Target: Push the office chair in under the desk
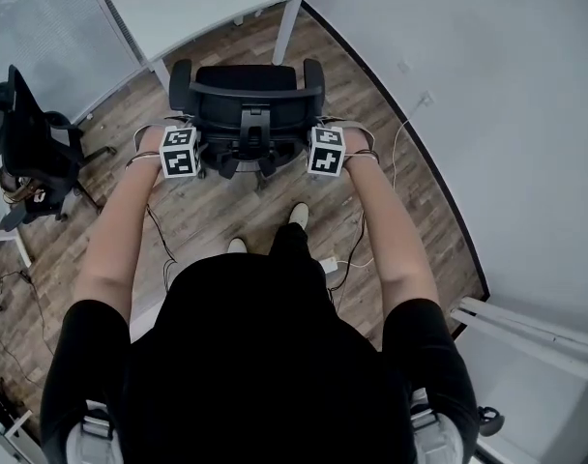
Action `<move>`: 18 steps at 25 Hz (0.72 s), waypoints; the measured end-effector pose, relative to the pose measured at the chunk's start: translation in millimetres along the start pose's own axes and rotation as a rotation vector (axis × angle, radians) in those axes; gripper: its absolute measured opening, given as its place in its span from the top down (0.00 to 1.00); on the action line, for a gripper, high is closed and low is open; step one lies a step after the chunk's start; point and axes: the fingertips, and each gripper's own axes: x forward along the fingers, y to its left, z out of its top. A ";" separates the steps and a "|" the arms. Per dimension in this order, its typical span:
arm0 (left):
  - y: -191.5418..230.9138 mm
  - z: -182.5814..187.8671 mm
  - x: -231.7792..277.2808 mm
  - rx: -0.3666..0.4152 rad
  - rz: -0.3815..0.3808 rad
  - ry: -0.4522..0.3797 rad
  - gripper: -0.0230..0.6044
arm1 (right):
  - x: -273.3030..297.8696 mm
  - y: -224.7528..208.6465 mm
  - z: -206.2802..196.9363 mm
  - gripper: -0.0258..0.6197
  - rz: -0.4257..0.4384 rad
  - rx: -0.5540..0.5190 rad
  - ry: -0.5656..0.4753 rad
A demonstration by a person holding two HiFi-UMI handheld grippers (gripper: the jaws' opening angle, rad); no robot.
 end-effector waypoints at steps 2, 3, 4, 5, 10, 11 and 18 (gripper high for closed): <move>19.0 -1.6 7.1 -0.013 0.004 0.007 0.85 | 6.9 -21.0 -5.2 0.81 -0.002 -0.014 -0.007; 24.1 -2.7 9.9 -0.025 0.003 0.012 0.85 | 10.0 -27.9 -6.5 0.81 0.001 -0.022 -0.010; 27.8 -3.2 12.3 -0.038 -0.001 0.017 0.85 | 12.8 -33.6 -8.0 0.81 0.005 -0.031 -0.013; 31.6 -2.8 14.6 -0.050 -0.004 0.022 0.85 | 15.0 -39.2 -10.3 0.81 0.012 -0.041 -0.017; 56.4 0.9 25.5 -0.098 0.010 0.044 0.85 | 24.2 -72.3 -23.5 0.81 0.019 -0.089 -0.034; 60.8 0.5 28.4 -0.107 0.014 0.049 0.85 | 26.7 -78.8 -25.4 0.81 0.019 -0.099 -0.037; 87.2 10.1 42.8 -0.171 0.031 0.078 0.85 | 37.8 -116.6 -44.8 0.81 0.030 -0.164 -0.061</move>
